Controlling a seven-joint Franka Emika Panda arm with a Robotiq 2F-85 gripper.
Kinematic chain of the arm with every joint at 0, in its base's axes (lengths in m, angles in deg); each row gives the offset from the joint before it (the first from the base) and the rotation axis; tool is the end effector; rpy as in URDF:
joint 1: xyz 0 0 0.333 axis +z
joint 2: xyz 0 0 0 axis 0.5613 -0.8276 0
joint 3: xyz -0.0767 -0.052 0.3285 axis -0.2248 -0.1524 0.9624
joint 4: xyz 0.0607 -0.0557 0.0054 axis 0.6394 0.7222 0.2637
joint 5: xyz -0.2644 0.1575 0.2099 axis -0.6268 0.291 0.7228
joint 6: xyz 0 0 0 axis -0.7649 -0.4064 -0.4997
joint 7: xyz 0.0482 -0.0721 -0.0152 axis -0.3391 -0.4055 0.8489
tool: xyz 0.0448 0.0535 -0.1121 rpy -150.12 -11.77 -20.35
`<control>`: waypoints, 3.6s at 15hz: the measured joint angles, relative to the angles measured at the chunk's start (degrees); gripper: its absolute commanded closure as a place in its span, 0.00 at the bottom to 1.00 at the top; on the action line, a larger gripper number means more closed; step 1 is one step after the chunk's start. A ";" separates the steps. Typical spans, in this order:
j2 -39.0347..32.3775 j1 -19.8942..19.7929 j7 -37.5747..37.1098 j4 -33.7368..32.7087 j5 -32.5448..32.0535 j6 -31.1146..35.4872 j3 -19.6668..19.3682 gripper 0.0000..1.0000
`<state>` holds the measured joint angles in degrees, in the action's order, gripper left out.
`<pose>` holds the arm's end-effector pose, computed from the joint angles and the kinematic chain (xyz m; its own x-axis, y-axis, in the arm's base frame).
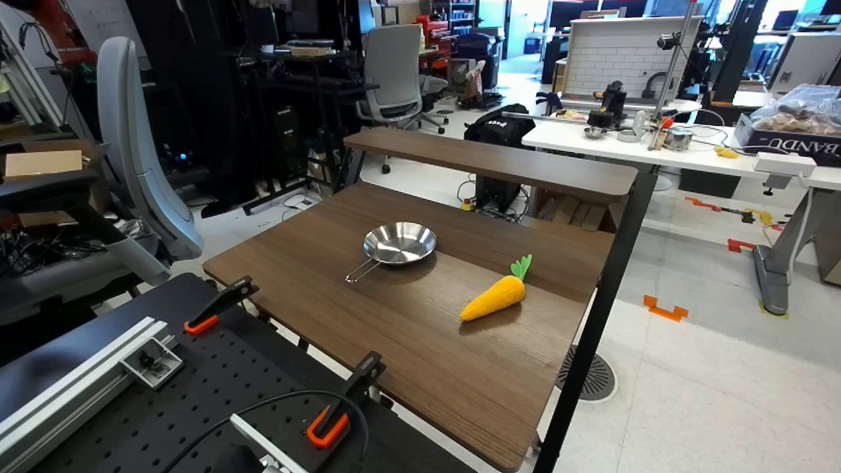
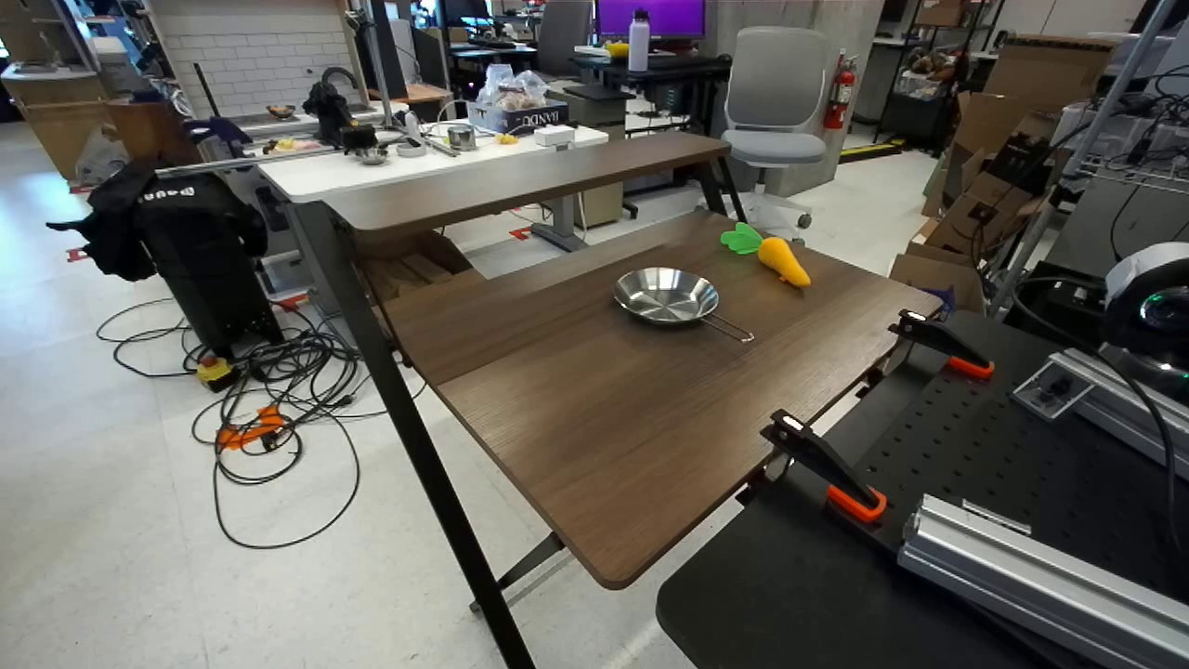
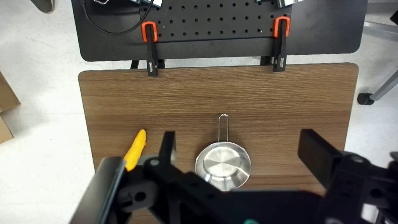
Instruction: Put the carrot plushie on the pan
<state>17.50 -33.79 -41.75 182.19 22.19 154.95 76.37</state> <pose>0.3354 0.0004 0.4745 0.9996 0.0186 -0.0227 0.0193 -0.9994 0.0292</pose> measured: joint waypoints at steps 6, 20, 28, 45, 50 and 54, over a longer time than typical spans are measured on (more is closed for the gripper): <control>-4.56 -1.91 -0.01 -0.03 -1.61 4.85 -0.64 0.00; -23.34 -10.28 -1.79 -1.92 -7.55 21.47 -6.97 0.00; -38.86 -11.54 -3.48 -10.51 -8.17 26.48 -9.57 0.00; -60.57 -6.91 -6.95 -24.07 -8.16 33.86 -9.42 0.00; -64.98 -6.92 -6.96 -28.02 -8.13 33.94 -9.73 0.00; -68.33 -6.92 -6.96 -31.04 -8.13 34.00 -9.73 0.00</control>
<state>-50.83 -40.71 -48.71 151.15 14.06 188.95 66.63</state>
